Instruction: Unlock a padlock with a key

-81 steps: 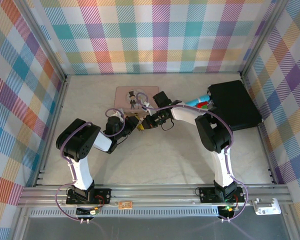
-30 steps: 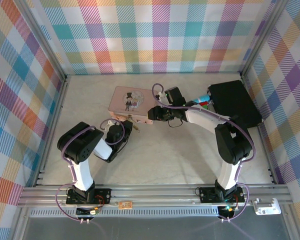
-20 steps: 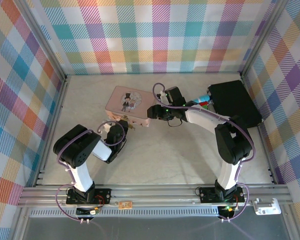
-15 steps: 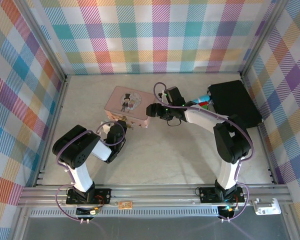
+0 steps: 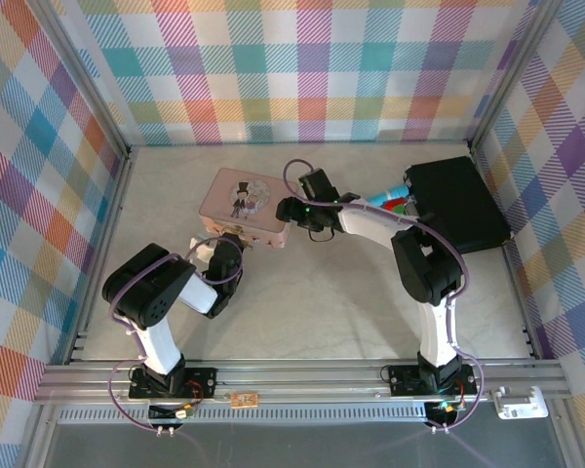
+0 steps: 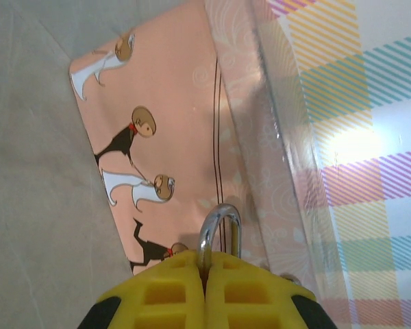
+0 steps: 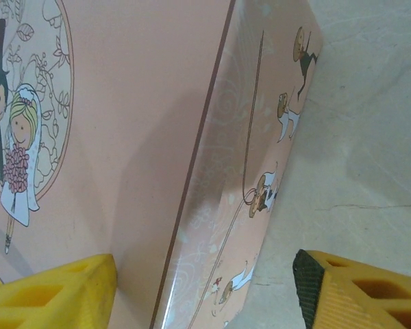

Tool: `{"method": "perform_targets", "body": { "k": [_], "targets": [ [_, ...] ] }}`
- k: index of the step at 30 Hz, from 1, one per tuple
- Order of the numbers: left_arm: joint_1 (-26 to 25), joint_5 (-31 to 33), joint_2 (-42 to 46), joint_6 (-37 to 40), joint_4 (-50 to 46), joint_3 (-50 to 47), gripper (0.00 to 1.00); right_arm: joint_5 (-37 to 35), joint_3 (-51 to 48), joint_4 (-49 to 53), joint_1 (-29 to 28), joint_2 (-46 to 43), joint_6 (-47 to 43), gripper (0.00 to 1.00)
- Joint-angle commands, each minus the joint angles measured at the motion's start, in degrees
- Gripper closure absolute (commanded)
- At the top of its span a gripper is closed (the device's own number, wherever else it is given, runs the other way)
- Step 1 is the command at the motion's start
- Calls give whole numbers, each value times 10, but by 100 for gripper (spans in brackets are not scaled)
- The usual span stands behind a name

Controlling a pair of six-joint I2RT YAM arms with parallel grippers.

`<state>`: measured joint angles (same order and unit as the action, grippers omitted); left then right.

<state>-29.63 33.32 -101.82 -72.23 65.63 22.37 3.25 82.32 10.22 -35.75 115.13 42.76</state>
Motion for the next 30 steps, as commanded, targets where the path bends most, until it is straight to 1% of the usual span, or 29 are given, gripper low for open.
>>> {"method": "perform_targets", "body": {
  "k": [1, 5, 8, 11, 14, 17, 21, 22, 25, 27, 28, 30],
  "targets": [
    [-6, 69, 3, 15, 31, 3, 100, -60, -35, 21, 0, -5, 33, 33],
    [-4, 112, 18, 33, 30, -1, 100, -74, -57, 19, 0, -17, 42, 35],
    [0, 111, 24, 49, 32, 4, 100, -68, -63, 11, 0, -22, 43, 35],
    [12, 77, 37, 71, 28, 7, 100, -55, -53, 8, 0, -22, 30, 35],
    [30, 13, 75, 85, -18, 7, 100, -35, -45, -6, 1, -32, 7, 34],
    [40, -49, 147, 118, -120, 15, 100, -17, -37, -8, 1, -51, -29, 30],
    [39, -89, 278, 191, -380, 61, 100, -1, -39, 7, 5, -86, -84, 25],
    [38, -99, 304, 210, -429, 71, 100, -1, -41, 13, 7, -98, -96, 23],
    [38, -144, 356, 249, -538, 93, 100, -8, -57, 37, 12, -133, -138, 18],
    [38, -177, 374, 271, -604, 112, 100, -23, -70, 57, 15, -158, -165, 12],
    [37, -192, 382, 278, -630, 118, 100, -33, -79, 67, 17, -173, -180, 9],
    [33, -224, 398, 291, -650, 122, 100, -49, -100, 84, 21, -201, -199, 1]
  ]
}}
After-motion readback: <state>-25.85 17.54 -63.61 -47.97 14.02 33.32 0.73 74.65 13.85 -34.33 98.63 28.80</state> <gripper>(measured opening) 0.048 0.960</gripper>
